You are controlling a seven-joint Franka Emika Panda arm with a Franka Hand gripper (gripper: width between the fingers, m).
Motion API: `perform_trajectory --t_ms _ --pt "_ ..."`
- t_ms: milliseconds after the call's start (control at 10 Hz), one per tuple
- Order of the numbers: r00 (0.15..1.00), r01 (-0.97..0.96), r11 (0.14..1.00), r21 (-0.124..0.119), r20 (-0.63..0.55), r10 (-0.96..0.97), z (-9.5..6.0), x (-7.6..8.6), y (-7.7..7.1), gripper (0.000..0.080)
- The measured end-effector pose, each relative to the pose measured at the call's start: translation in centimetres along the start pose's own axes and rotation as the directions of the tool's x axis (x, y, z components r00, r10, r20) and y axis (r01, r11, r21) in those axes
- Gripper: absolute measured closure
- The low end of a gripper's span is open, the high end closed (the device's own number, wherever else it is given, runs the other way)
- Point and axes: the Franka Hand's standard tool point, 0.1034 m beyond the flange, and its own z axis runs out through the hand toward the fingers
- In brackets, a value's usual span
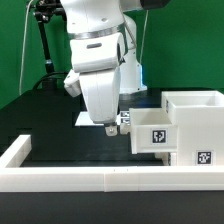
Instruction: Assemble drawer
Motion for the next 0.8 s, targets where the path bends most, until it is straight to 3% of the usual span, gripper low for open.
perform_trajectory --t_ms 200,800 --pt "1.0 0.019 1.0 -0.022 0.0 -0.019 0.4 1.7 -0.2 0.0151" --pt "1.0 -0.01 1.0 -0.009 -0.014 0.01 1.0 5.3 -0.6 0.0151"
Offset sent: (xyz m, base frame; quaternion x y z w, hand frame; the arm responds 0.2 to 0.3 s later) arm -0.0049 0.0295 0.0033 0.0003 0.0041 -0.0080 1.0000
